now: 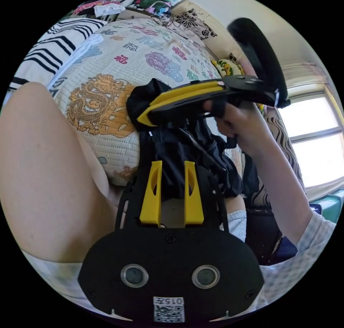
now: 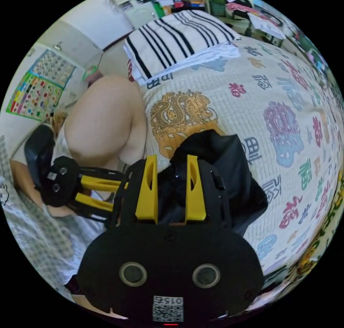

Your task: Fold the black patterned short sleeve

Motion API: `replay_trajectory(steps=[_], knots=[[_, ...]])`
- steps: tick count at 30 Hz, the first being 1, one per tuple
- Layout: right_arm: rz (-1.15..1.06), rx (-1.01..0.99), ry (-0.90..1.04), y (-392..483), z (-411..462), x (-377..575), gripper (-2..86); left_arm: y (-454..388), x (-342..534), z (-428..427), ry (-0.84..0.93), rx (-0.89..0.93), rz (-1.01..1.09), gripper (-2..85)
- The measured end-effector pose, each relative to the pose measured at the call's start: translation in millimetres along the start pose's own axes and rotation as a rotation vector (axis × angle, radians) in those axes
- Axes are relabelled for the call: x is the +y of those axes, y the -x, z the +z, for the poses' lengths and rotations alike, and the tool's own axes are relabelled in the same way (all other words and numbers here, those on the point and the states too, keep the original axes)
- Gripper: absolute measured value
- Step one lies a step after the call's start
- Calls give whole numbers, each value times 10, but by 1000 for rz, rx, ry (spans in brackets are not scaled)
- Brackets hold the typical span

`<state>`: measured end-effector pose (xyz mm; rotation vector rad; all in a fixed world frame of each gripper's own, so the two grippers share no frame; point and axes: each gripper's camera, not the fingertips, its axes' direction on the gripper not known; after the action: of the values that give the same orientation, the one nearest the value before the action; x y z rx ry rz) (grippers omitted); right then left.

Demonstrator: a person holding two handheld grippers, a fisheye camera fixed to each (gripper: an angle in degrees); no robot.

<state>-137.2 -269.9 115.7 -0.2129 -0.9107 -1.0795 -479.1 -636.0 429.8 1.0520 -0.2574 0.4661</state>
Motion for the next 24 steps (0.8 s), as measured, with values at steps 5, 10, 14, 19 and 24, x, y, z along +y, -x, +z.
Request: replay_trajectory(steps=[5,10,14,19,24], knots=[[-56,212,215,-99,502,-336,20,17,48,-68,-4,43,-55,92],[240,-50,15,-846,44,-79,-3,-136,155,-194,-27,57,-23,89],[577,-304,-406,-1578,-688,954,-4,-296,234,-288,-38,57,13,94],[889,-332,-623,-1853,-859,2187,-3,-611,353,-216,27,24,118,102],[1083,-417,-718,-1850,-654,2869,-2,-936,560,-128,82,-51,208,99]])
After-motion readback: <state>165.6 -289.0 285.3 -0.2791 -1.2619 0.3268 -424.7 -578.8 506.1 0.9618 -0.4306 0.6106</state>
